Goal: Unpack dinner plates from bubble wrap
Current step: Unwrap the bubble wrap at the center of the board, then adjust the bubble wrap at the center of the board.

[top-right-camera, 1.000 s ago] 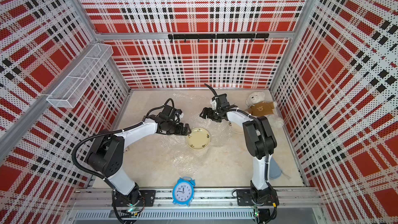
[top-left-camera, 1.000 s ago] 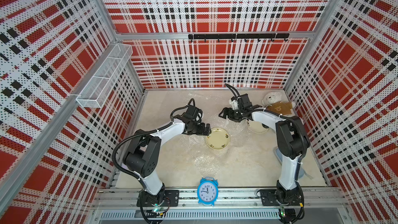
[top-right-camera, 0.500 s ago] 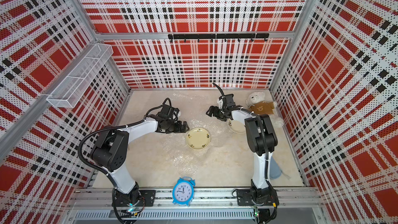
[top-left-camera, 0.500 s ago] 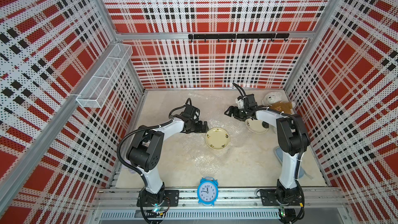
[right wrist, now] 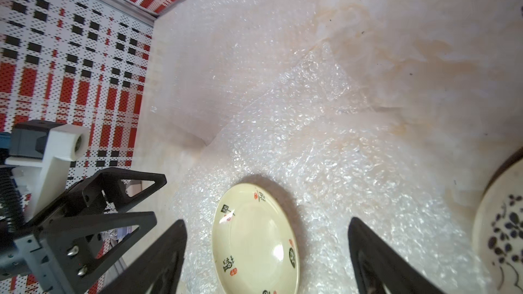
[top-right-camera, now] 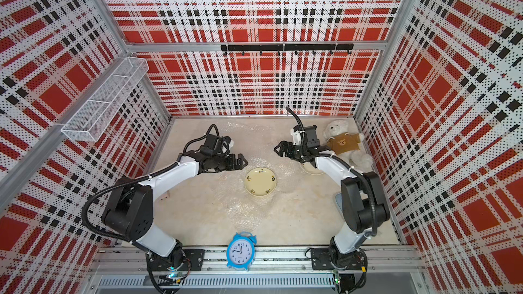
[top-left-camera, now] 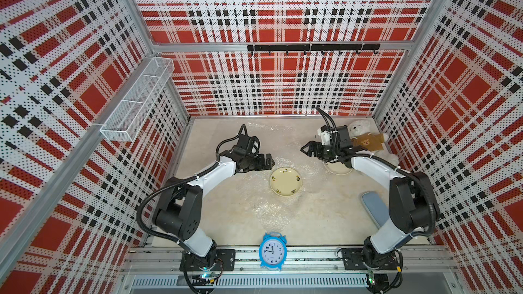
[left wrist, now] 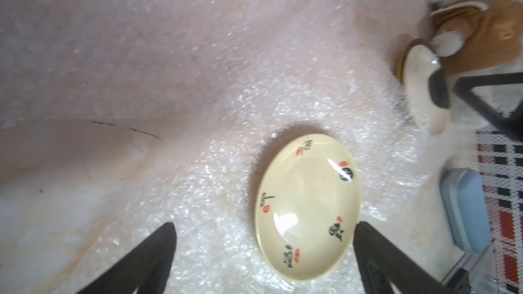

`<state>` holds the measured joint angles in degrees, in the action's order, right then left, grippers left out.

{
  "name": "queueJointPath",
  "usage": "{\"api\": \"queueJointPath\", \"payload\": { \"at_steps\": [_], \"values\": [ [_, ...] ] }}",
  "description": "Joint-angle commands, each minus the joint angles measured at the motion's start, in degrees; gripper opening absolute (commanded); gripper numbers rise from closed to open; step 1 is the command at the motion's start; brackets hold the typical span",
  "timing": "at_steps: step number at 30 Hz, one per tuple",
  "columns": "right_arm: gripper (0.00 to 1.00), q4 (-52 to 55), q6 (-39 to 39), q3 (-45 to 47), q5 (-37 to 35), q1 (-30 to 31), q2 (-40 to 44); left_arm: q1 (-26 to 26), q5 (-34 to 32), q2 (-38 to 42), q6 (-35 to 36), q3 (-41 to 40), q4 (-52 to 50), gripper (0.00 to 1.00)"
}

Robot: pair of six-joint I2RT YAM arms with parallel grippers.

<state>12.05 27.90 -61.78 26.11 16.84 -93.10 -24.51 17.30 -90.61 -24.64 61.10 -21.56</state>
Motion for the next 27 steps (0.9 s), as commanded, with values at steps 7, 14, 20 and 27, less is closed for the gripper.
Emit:
{"api": "queueJointPath", "payload": {
  "at_steps": [7,14,20,27],
  "values": [
    [0.89,-4.7,1.54,14.98,1.53,0.34,2.39,-1.49,2.81,2.99,-5.29,-9.39,5.19,0.99],
    [0.89,-5.63,0.91,20.82,0.48,0.29,4.19,0.13,6.22,3.95,-8.01,-15.85,11.61,0.99],
    [0.89,-5.85,-0.37,25.07,-1.87,-0.12,5.56,2.51,6.92,2.18,-6.83,-18.29,13.23,0.99],
    [0.89,-1.07,-4.2,22.86,-4.45,-1.99,7.76,3.51,2.66,-0.56,-2.63,-16.98,10.47,0.99]
  ]
}}
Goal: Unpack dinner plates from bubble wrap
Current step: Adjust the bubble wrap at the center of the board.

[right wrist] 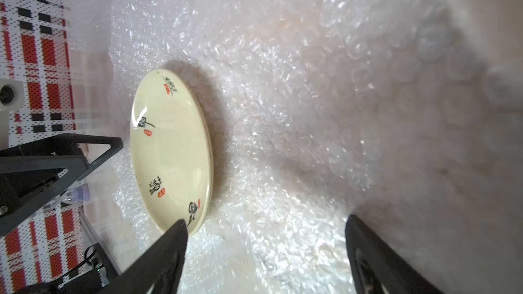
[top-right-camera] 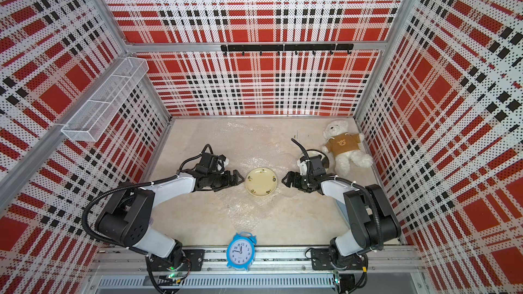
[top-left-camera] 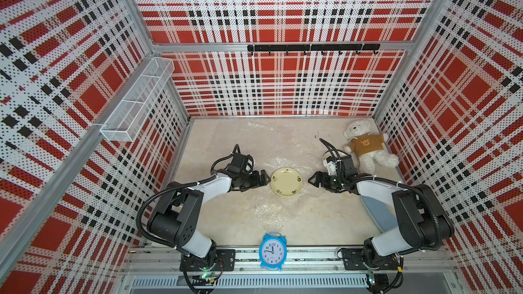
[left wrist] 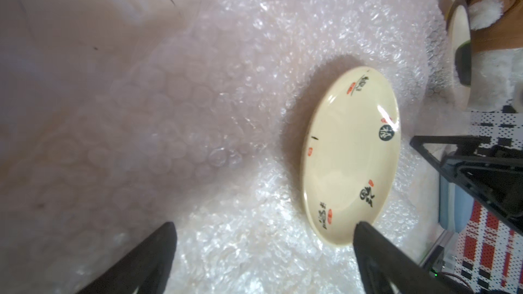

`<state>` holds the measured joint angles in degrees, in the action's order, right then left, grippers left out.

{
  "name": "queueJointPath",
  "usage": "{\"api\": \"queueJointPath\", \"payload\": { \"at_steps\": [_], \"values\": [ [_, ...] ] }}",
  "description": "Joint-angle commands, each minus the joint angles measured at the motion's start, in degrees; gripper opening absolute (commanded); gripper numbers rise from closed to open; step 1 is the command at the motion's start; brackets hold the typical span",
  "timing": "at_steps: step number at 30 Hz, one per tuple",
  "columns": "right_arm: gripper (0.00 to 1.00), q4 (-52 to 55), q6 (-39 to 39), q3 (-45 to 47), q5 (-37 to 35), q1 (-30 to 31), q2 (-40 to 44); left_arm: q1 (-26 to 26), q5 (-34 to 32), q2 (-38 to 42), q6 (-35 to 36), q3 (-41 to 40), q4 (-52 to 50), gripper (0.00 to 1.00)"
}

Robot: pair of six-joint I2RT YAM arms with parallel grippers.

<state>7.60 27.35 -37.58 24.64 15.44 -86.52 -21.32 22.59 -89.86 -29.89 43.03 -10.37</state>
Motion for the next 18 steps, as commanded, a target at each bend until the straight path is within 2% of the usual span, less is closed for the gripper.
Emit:
{"api": "queueJointPath", "payload": {
  "at_steps": [1,8,15,18],
  "values": [
    [0.9,4.84,-4.58,-2.51,-3.4,-0.67,1.18,0.32,-3.47,-1.81,3.33,1.8,-1.58,0.99],
    [0.9,9.59,-6.64,-7.74,-1.79,-1.29,1.65,1.11,-7.69,-5.96,5.84,6.96,-2.54,1.0],
    [0.88,7.06,0.46,-9.93,4.58,0.12,4.27,1.11,-9.07,-5.8,7.6,13.19,-6.0,1.0],
    [0.84,4.58,3.32,-9.84,5.16,2.22,3.35,1.11,-8.82,-5.36,7.94,15.96,-7.76,1.0]
  ]
}}
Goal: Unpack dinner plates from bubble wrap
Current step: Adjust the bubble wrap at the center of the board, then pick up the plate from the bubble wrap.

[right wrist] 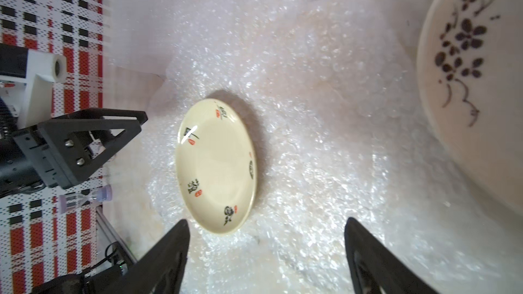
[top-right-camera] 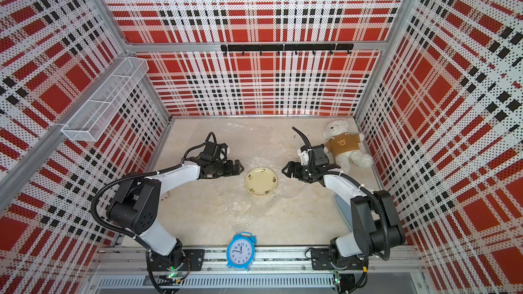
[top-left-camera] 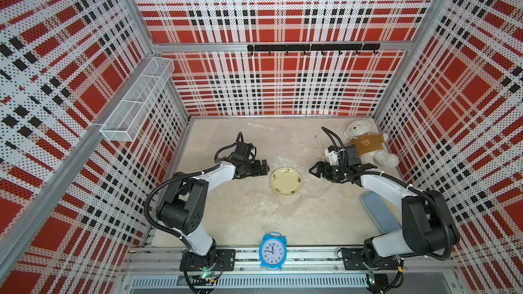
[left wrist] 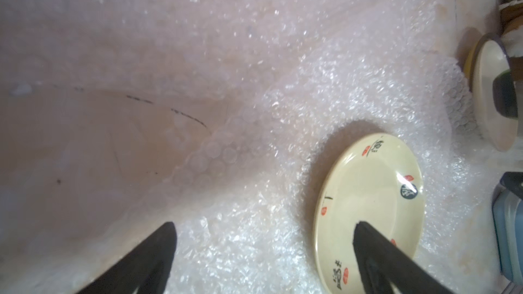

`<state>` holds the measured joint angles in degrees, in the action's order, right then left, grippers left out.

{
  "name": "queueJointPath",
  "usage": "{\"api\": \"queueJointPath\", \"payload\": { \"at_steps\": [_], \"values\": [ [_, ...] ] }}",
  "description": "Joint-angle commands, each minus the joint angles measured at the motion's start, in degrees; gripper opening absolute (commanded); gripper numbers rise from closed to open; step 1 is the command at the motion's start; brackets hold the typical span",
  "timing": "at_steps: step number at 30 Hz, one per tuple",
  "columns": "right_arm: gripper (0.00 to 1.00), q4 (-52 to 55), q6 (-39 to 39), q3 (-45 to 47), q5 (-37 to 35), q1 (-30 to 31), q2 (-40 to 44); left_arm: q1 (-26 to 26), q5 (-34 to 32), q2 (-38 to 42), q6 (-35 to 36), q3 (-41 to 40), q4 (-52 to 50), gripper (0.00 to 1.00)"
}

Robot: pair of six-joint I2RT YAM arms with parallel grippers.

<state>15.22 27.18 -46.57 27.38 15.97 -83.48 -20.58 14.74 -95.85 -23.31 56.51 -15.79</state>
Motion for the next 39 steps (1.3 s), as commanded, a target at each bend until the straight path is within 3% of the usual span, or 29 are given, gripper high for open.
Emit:
{"api": "queueJointPath", "payload": {
  "at_steps": [1,12,22,39],
  "values": [
    [0.82,-4.11,4.06,-0.65,2.31,2.54,-0.13,0.22,-0.74,1.05,1.21,2.93,-2.62,0.99],
    [0.7,-13.38,5.99,1.05,2.45,7.4,-10.35,-1.23,-1.25,7.46,0.27,1.68,-5.22,0.99],
    [0.59,-16.85,7.13,1.3,2.72,9.02,-14.26,-1.29,-1.19,7.86,-0.16,1.35,-4.86,0.99],
    [0.24,-22.78,8.9,2.82,2.02,9.96,-17.66,-1.66,-0.87,6.07,0.02,1.24,-4.36,0.99]
  ]
}}
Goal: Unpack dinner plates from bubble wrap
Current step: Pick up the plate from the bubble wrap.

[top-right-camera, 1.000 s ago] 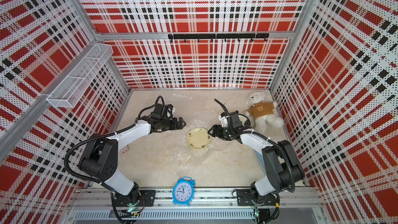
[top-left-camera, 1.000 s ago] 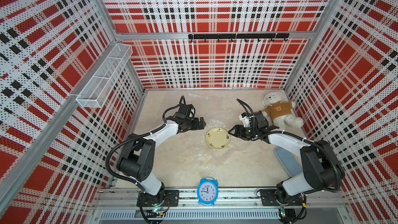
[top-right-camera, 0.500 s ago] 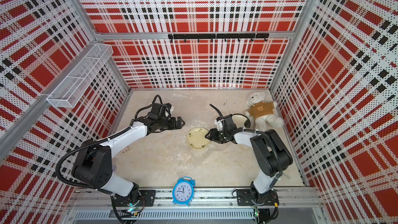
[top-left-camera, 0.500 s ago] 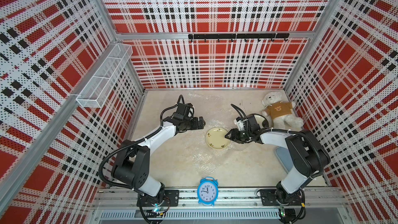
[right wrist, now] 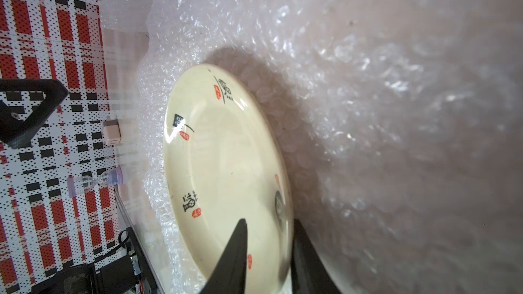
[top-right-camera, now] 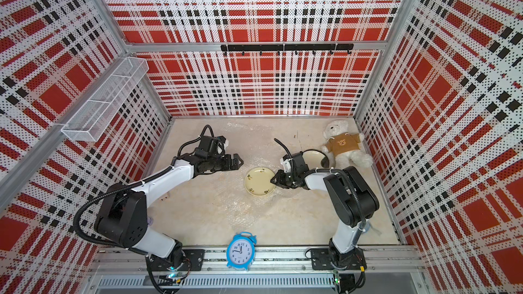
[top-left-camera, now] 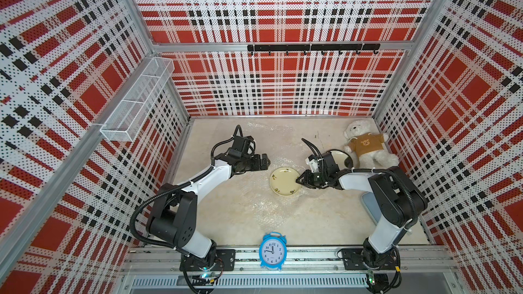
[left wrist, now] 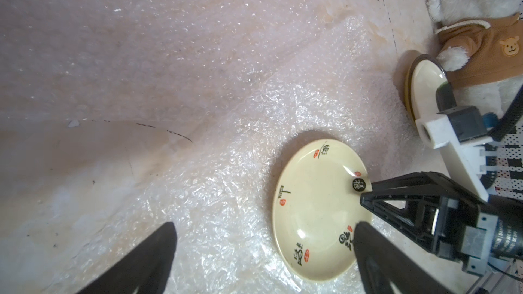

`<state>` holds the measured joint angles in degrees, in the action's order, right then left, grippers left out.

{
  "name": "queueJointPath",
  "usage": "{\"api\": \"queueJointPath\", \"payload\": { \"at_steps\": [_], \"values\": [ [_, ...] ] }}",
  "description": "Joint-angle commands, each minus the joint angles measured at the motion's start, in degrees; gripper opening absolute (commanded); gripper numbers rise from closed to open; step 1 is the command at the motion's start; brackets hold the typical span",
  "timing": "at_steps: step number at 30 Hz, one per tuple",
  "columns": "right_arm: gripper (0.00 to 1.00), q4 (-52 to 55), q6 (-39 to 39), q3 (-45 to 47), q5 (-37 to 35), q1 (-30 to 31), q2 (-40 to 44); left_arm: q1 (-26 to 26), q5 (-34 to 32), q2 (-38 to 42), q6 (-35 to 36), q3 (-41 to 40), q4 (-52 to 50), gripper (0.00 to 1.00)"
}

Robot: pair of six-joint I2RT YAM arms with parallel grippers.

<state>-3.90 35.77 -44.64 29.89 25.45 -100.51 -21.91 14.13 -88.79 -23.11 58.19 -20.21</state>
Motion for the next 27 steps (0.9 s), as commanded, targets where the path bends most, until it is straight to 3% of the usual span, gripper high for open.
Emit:
{"api": "queueJointPath", "payload": {
  "at_steps": [1,7,12,27],
  "values": [
    [0.22,-3.76,0.35,1.0,-0.67,0.48,-0.61,-0.33,-0.19,-1.04,-0.18,-0.45,-0.02,0.99],
    [0.09,-6.09,2.13,3.23,-1.95,0.48,1.95,-0.48,-0.07,-1.82,-0.26,-0.19,0.09,0.99],
    [0.05,-7.76,4.53,4.29,-2.12,0.48,5.03,-0.5,-0.41,-2.43,-0.29,-0.19,0.41,1.0],
    [0.02,-7.67,9.1,5.17,-2.5,-2.34,13.58,2.72,-0.51,-0.54,0.61,-0.98,0.33,1.0]
  ]
}}
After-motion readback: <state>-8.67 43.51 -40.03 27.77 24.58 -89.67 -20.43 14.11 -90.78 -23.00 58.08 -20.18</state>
